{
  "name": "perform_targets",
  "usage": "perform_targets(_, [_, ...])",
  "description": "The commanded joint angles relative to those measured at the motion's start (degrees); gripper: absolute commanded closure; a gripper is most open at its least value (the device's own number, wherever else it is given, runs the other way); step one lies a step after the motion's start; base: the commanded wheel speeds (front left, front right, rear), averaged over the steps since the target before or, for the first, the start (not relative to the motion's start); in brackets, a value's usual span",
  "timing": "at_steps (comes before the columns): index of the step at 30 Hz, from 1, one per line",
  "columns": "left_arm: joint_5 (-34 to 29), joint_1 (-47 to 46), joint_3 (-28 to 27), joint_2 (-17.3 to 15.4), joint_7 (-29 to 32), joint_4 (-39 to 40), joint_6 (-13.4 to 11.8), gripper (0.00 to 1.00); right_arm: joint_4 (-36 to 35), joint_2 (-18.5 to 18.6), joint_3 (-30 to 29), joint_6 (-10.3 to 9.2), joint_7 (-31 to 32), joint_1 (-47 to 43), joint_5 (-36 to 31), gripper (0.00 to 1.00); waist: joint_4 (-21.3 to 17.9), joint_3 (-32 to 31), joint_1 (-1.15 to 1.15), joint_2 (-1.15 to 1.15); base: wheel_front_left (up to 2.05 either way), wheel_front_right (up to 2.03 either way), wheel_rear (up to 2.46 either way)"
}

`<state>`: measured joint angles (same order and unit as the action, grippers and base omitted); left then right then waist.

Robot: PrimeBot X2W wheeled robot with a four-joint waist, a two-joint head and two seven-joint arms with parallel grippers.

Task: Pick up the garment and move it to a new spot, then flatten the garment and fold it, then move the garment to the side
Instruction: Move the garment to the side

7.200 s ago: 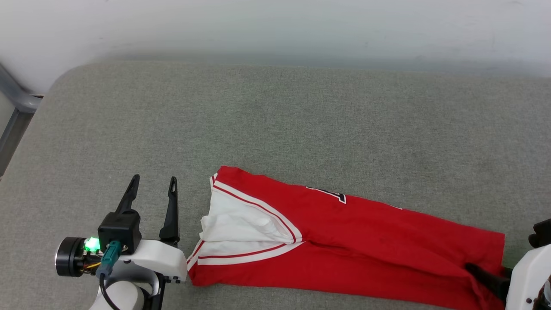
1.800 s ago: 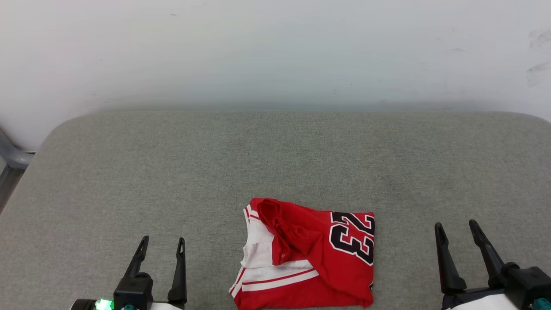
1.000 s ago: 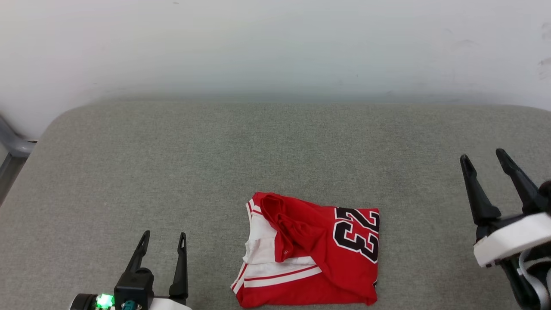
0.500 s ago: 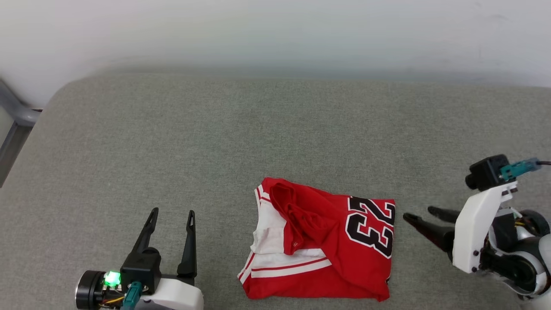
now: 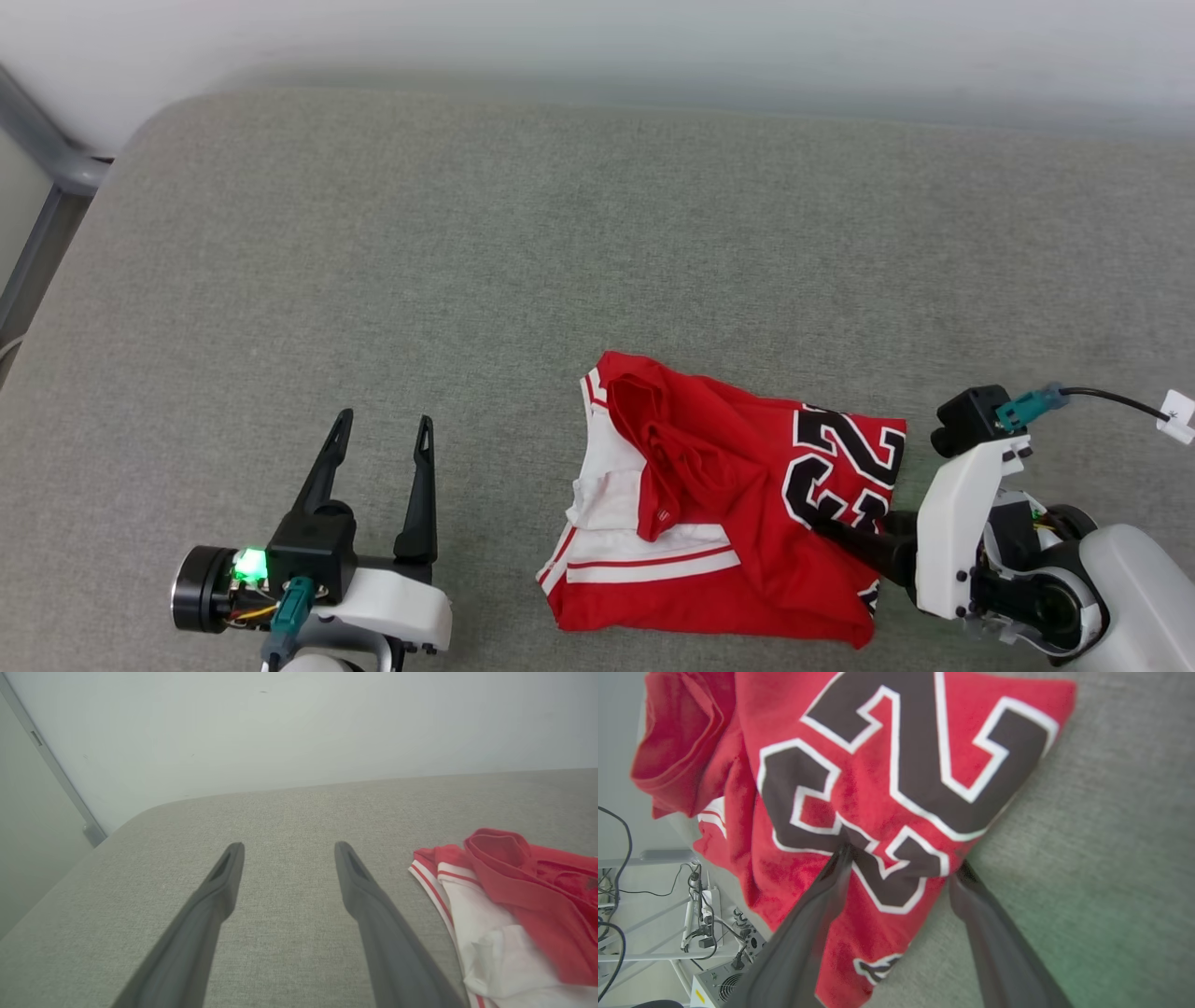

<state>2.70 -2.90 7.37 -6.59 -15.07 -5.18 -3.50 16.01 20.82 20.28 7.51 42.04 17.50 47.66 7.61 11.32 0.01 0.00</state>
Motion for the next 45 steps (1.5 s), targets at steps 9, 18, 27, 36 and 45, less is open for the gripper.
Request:
perform_targets(9, [-0.2, -2.0, 0.0, 0.5, -0.1, -0.7, 0.3, 0.00, 5.7, -0.4, 5.2, -0.09, -6.7, 1.3, 0.4, 0.78, 1.4, 1.3, -0.01, 0.00, 0.00, 0.00, 0.00])
perform_targets(18, [-0.4, -0.4, -0.4, 0.6, -0.1, -1.3, 0.2, 0.00, 2.5, 3.3, 8.1, -0.06, -14.7, 5.2, 1.7, 1.00, -0.5, -0.6, -0.01, 0.00, 0.00, 0.00, 0.00])
perform_targets(27, [-0.4, 1.5, -1.2, 0.3, -0.1, -0.5, -0.1, 0.00, -3.4, 11.7, 13.6, -0.05, -17.9, 9.1, -3.2, 1.00, -6.6, -2.5, -0.01, 0.00, 0.00, 0.00, 0.00])
perform_targets(36, [-0.2, 0.2, -2.5, -0.7, -0.1, 1.0, -0.4, 0.00, -5.3, 18.7, 12.7, -0.05, -18.2, 12.2, -4.0, 1.00, -13.9, -0.7, -0.01, 0.00, 0.00, 0.00, 0.00])
perform_targets(45, [-0.9, -2.8, -2.9, -1.7, -0.1, 3.1, 0.1, 0.00, -0.5, 25.9, 7.5, -0.05, -18.3, 16.3, -6.3, 1.00, -16.2, 4.9, -0.01, 0.00, 0.00, 0.00, 0.00])
